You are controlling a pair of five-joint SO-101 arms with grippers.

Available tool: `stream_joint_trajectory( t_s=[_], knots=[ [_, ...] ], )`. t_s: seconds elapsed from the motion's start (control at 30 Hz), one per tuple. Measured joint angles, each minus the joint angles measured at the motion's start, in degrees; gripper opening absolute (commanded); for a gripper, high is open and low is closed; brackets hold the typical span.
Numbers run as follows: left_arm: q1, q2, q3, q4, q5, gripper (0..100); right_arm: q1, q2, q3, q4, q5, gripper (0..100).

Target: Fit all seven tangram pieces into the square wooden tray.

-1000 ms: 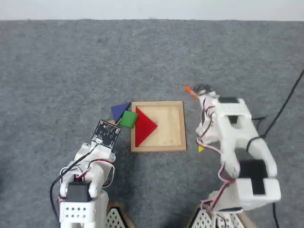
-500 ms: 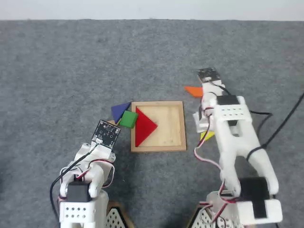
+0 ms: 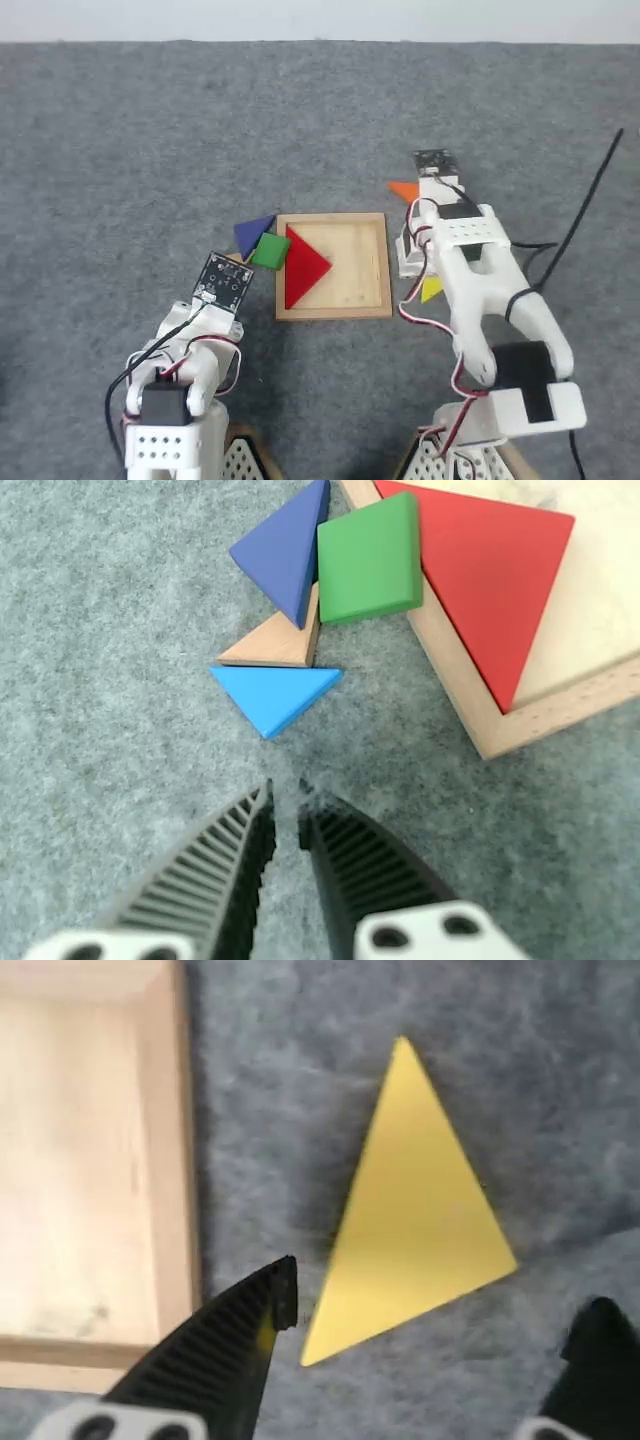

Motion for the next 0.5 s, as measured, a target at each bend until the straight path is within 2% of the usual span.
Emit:
stream_joint_trajectory(
  t_s=[0.5],
  knots=[
    [0.0, 0.0, 0.0, 0.0, 0.0, 4, 0.7, 6.1, 0.3, -4.7, -1.0, 27.1]
  ],
)
